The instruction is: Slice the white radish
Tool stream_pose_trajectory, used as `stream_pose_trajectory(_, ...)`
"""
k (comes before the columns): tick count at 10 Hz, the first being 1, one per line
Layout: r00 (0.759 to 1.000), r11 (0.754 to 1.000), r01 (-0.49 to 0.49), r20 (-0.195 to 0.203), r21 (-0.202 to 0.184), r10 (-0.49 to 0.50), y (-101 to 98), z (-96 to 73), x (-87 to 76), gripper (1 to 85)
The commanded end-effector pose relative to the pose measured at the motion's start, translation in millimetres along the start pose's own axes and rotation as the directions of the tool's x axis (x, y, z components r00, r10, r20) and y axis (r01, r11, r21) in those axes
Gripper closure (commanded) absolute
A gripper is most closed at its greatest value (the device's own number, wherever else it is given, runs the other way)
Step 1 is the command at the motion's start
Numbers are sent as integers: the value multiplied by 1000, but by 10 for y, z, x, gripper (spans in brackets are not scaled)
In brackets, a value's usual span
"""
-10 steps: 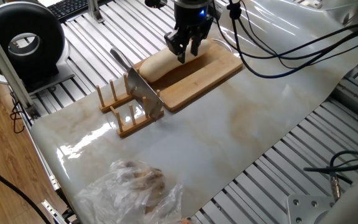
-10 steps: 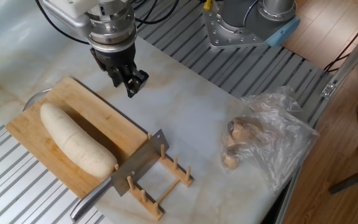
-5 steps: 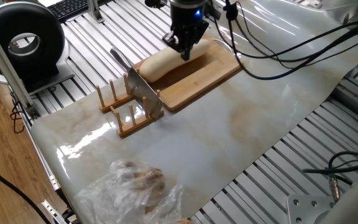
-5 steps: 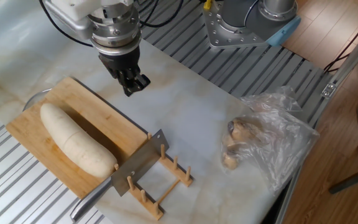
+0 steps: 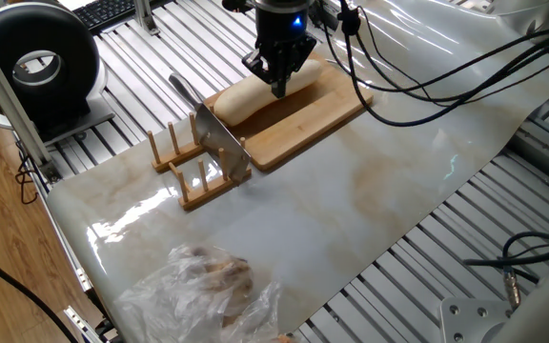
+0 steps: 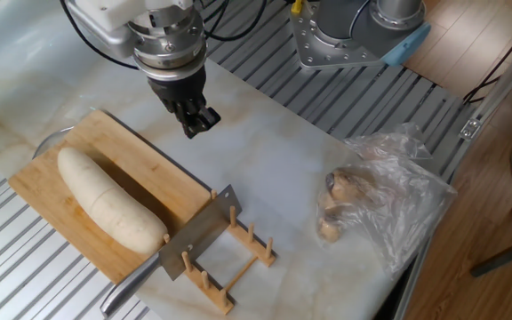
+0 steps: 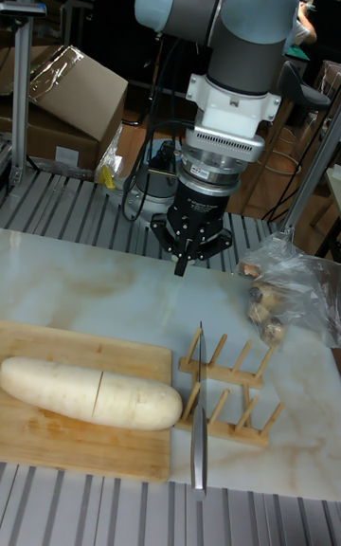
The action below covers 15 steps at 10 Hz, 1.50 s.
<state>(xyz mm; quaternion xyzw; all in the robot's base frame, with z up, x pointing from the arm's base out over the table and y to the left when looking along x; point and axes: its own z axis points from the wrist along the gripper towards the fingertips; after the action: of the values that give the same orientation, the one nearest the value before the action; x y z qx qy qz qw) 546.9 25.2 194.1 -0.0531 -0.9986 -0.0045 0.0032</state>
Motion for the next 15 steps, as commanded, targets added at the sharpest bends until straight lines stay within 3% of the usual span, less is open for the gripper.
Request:
stream_pose_trajectory(1, 999, 1000, -13, 29, 11, 12, -20, 34, -92, 843)
stream_pose_trajectory(2, 999, 997, -46, 4, -70, 47, 235, 36, -30, 843)
stream_pose_trajectory(3, 999, 995, -49, -8, -86, 49, 286, 58, -8, 843)
stream_pose_trajectory(5, 998, 997, -55, -7, -48, 55, 164, 152, -39, 843)
stream_pose_trajectory(10, 999, 998, -24, 38, -63, 27, 246, 229, -168, 843)
stream_pose_trajectory(11, 998, 999, -20, 59, -27, 21, 151, 265, -226, 843)
stream_pose_trajectory(13, 996, 999, -44, 72, -18, 45, 103, 361, -287, 843)
stream_pose_trajectory(15, 997, 997, -45, 60, -57, 49, 225, 301, -249, 843)
